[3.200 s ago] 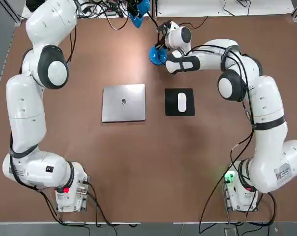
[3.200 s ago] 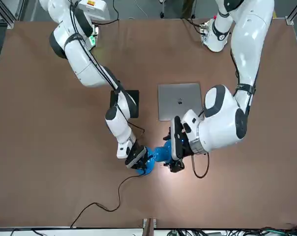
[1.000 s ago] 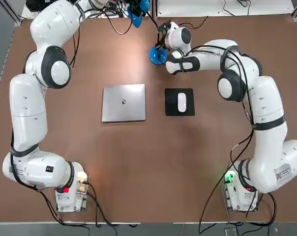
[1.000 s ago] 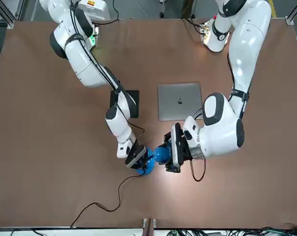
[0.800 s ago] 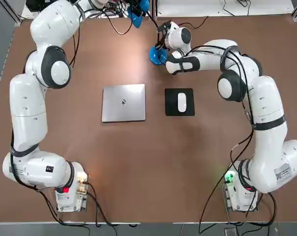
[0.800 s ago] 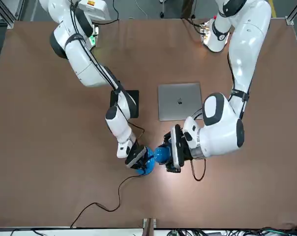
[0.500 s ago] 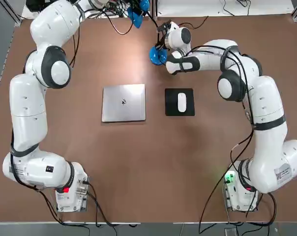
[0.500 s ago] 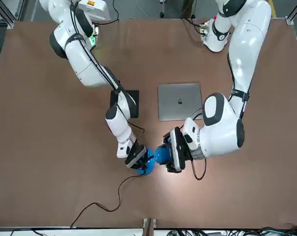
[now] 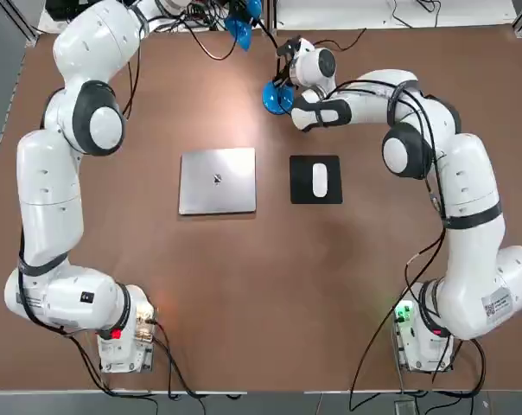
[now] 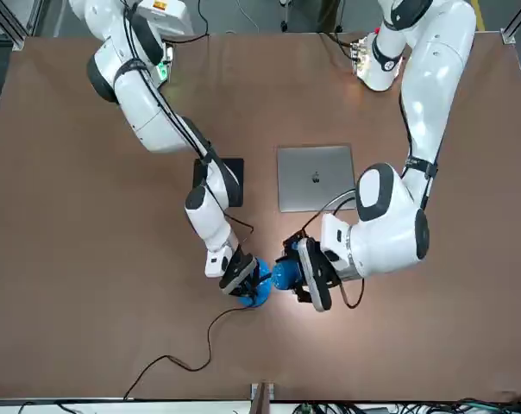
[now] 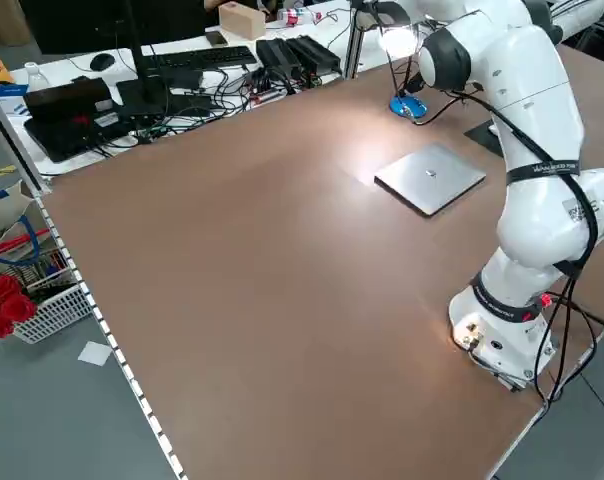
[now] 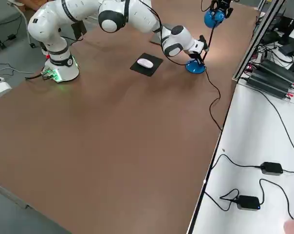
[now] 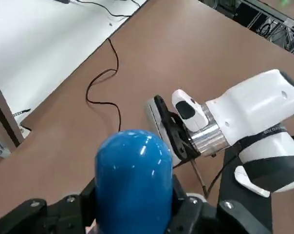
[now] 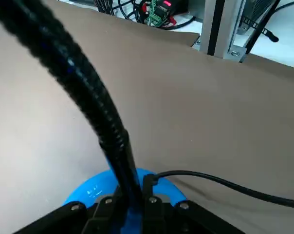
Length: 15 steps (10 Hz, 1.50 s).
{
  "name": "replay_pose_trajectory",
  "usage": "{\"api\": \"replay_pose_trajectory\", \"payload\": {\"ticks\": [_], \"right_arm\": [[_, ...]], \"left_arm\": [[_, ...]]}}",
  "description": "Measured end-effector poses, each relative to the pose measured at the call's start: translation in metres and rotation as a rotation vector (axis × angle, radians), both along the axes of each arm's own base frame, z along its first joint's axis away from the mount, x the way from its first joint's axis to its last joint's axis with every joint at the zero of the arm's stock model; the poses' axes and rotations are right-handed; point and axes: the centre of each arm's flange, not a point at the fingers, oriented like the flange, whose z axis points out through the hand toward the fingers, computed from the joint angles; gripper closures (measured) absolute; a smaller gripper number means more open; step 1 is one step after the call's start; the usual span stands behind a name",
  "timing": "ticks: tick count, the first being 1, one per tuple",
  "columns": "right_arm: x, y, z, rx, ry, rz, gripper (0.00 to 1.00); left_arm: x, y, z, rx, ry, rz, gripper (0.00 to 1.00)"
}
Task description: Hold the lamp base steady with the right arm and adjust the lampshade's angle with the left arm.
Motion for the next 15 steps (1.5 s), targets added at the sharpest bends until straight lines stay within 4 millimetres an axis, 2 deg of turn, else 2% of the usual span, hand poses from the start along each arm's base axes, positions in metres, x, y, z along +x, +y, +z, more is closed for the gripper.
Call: {"api": "replay_pose_trajectory", "payload": {"ticks": [8, 15], "right_arm": [[-0.0001, 0.0001, 0.0, 0.0, 0.0, 0.0, 0.85], [-0.0002, 0.0002, 0.0, 0.0, -0.001, 0.001, 0.85]], "left_arm": [[-0.0026, 0.0024, -0.0059, -0.034, 0.289, 0.19, 0.43], [-0.0051, 0.0025, -0.0084, -0.023, 0.356, 0.215, 0.44]]}}
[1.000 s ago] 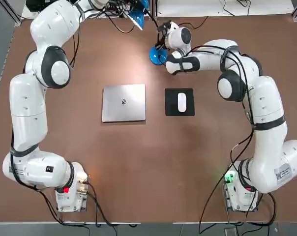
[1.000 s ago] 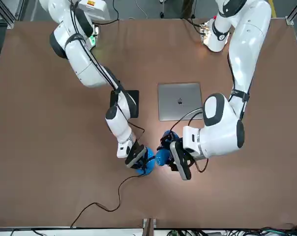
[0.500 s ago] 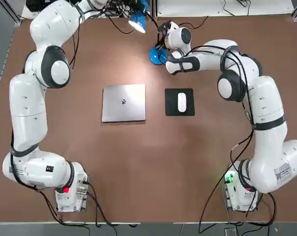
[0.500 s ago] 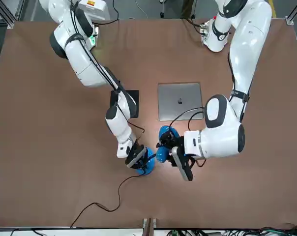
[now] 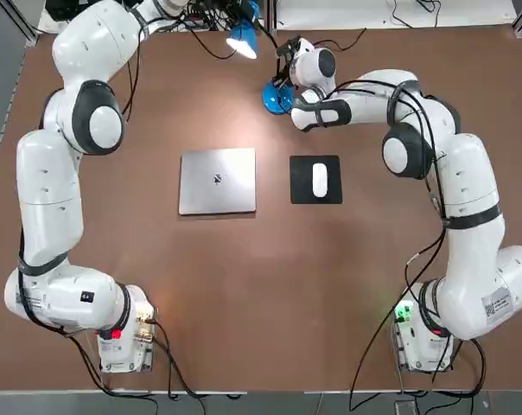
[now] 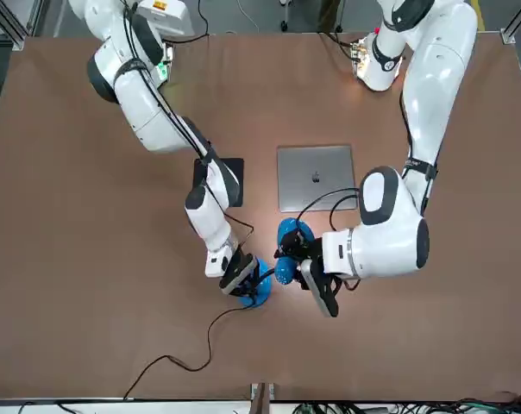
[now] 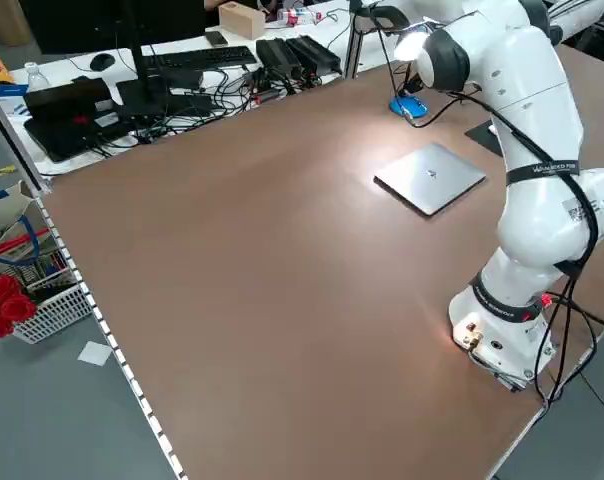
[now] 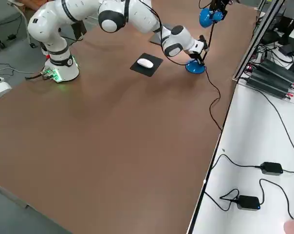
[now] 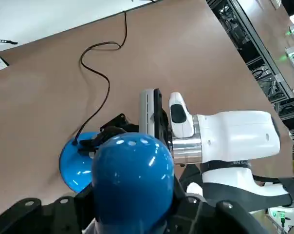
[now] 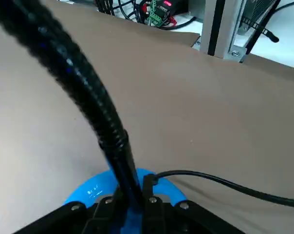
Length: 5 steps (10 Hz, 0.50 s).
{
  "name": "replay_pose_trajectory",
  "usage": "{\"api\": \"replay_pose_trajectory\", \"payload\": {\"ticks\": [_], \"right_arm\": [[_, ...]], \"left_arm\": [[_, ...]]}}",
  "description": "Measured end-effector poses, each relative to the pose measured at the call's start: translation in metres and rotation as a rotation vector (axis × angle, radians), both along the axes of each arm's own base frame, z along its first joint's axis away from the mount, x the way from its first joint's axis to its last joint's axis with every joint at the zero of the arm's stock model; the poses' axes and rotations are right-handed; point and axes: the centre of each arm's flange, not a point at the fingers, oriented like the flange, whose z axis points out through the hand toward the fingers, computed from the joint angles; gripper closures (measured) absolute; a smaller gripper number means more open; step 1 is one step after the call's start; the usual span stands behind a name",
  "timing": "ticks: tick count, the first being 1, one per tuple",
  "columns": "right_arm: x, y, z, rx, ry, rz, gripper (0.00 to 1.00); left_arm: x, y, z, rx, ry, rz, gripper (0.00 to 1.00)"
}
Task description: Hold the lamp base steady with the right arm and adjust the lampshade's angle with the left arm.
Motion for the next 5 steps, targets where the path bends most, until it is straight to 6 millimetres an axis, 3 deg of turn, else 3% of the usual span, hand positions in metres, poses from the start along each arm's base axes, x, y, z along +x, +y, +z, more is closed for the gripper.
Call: {"api": "replay_pose_trajectory", "payload": {"ticks": [3, 5], "right_arm": [[0.0002, -0.0003, 0.0, 0.0, 0.0, -0.001, 0.85], [0.0002, -0.0003, 0.0, 0.0, 0.0, -0.001, 0.85]], "left_arm": [[-0.0043, -0.0013, -0.0015, 0.01, 0.057, -0.002, 0.01], [-0.0051, -0.0015, -0.0007, 0.012, 0.064, -0.006, 0.0]]}}
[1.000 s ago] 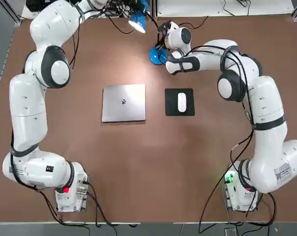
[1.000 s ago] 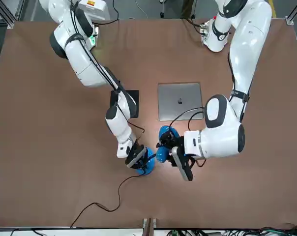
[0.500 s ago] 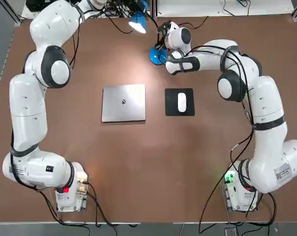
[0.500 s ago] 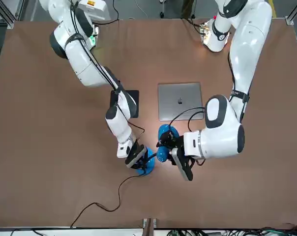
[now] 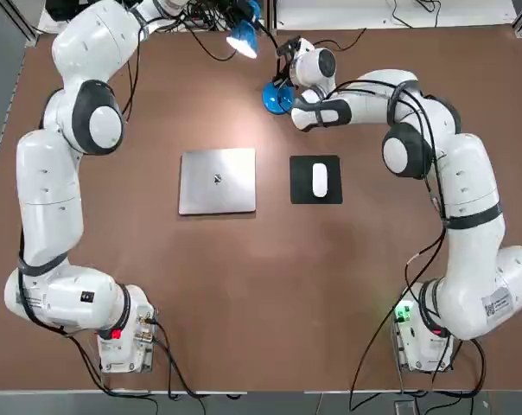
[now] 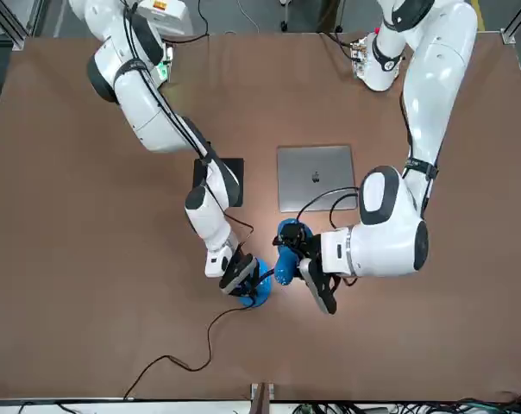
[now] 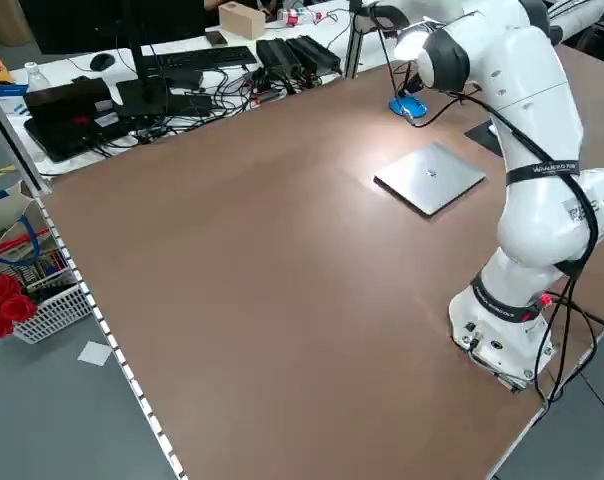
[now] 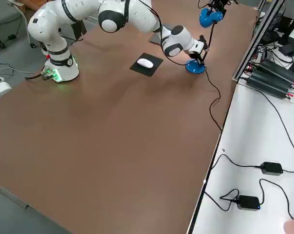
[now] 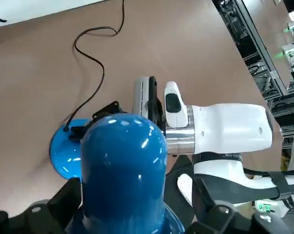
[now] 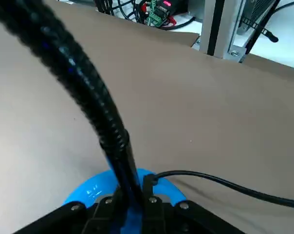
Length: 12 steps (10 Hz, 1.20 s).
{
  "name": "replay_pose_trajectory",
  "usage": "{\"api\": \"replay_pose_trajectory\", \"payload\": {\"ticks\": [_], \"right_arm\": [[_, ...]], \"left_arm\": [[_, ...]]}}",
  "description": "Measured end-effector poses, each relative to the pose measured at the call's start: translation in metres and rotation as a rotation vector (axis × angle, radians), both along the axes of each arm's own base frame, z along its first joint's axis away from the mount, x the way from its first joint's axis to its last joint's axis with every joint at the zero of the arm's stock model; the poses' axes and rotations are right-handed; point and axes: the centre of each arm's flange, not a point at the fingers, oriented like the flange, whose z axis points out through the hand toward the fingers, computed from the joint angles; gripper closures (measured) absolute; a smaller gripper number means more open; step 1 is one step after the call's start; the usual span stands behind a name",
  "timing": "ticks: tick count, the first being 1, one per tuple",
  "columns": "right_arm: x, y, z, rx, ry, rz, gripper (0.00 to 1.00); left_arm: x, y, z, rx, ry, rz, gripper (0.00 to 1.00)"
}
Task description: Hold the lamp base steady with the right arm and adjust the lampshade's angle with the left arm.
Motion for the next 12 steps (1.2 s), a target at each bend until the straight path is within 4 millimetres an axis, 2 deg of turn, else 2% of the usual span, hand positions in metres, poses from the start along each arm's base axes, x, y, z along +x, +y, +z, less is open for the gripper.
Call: {"api": "replay_pose_trajectory", "payload": {"ticks": [2, 4, 5, 7, 9, 11, 12], "right_arm": [[0.0, 0.0, 0.0, 0.0, 0.0, 0.0, 0.85], [0.0, 0.0, 0.0, 0.0, 0.0, 0.0, 0.85], [0.0, 0.0, 0.0, 0.0, 0.0, -0.001, 0.85], [0.0, 0.0, 0.0, 0.001, -0.001, -0.001, 0.85], [0.002, -0.003, 0.0, -0.002, -0.004, -0.005, 0.75], [0.005, -0.006, 0.002, -0.002, -0.008, -0.014, 0.46], [0.006, -0.006, 0.003, 0.006, -0.008, -0.022, 0.31]], "left_arm": [[-0.002, 0.004, 0.013, 0.001, 0.001, -0.018, 0.0], [-0.004, 0.033, 0.045, 0.044, -0.003, -0.065, 0.0], [-0.007, 0.048, 0.064, 0.095, -0.033, -0.099, 0.0], [-0.018, 0.076, 0.122, 0.191, -0.118, -0.117, 0.0], [-0.033, 0.12, 0.176, 0.299, -0.151, -0.094, 0.0], [-0.053, 0.171, 0.214, 0.432, -0.085, -0.028, 0.0], [-0.061, 0.199, 0.227, 0.482, -0.03, 0.035, 0.0]]}}
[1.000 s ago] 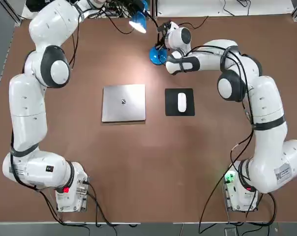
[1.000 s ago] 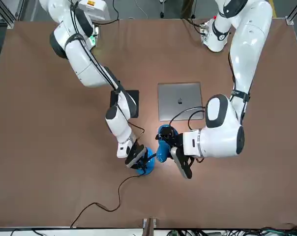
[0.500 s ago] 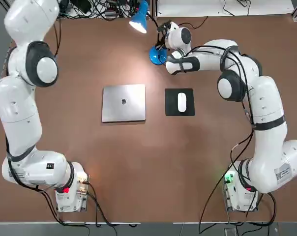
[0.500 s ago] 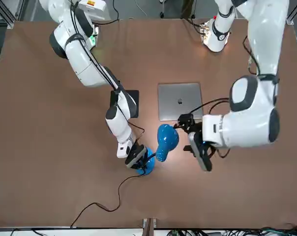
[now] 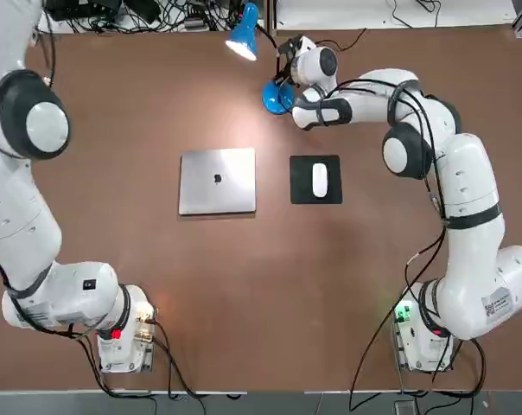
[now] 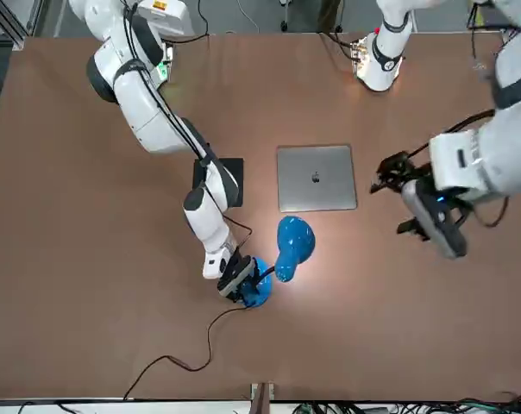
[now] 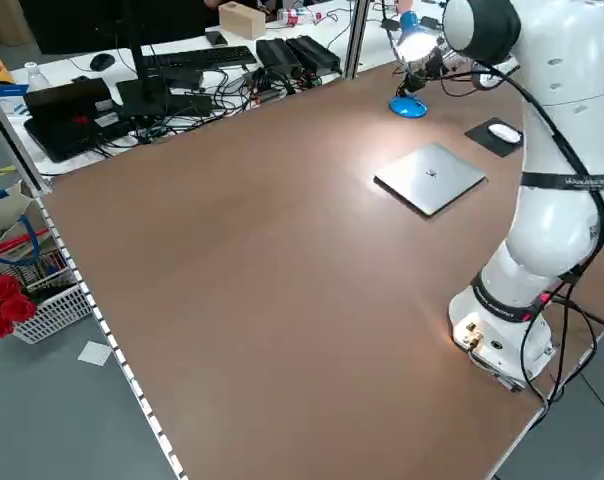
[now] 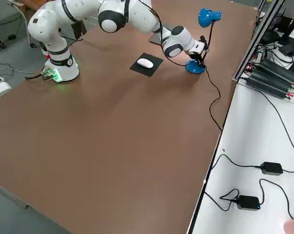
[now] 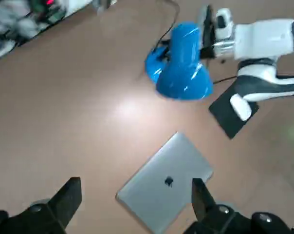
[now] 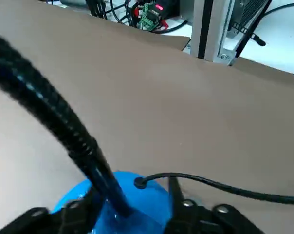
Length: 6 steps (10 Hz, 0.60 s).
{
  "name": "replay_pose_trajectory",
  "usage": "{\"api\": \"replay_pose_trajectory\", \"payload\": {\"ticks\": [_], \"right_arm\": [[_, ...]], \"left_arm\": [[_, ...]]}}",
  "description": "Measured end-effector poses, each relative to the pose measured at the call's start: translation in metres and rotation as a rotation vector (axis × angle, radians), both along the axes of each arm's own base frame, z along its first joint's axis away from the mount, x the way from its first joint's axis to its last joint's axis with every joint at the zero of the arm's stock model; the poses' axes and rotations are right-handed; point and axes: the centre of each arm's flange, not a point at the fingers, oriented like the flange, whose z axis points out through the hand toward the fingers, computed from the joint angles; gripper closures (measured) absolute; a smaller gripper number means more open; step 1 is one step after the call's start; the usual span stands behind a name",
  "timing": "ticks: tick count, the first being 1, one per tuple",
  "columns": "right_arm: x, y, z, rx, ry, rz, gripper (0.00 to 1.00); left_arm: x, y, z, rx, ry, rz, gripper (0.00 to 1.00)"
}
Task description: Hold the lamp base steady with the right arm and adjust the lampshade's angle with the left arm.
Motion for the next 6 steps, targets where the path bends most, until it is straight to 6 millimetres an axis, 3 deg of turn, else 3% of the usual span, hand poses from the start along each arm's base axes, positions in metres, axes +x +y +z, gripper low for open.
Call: {"api": "replay_pose_trajectory", "payload": {"ticks": [2, 4, 6], "right_arm": [[0.001, 0.0, 0.003, 0.013, 0.002, -0.014, 0.3], [0.002, 0.001, 0.007, 0.021, 0.001, -0.02, 0.05], [-0.008, -0.004, 0.005, 0.001, 0.026, -0.015, 0.0]], "left_arm": [[-0.017, 0.058, 0.012, 0.11, 0.091, 0.095, 0.0], [-0.042, 0.082, 0.04, 0.219, 0.102, 0.15, 0.0], [-0.06, 0.12, 0.069, 0.251, 0.08, 0.275, 0.0]]}}
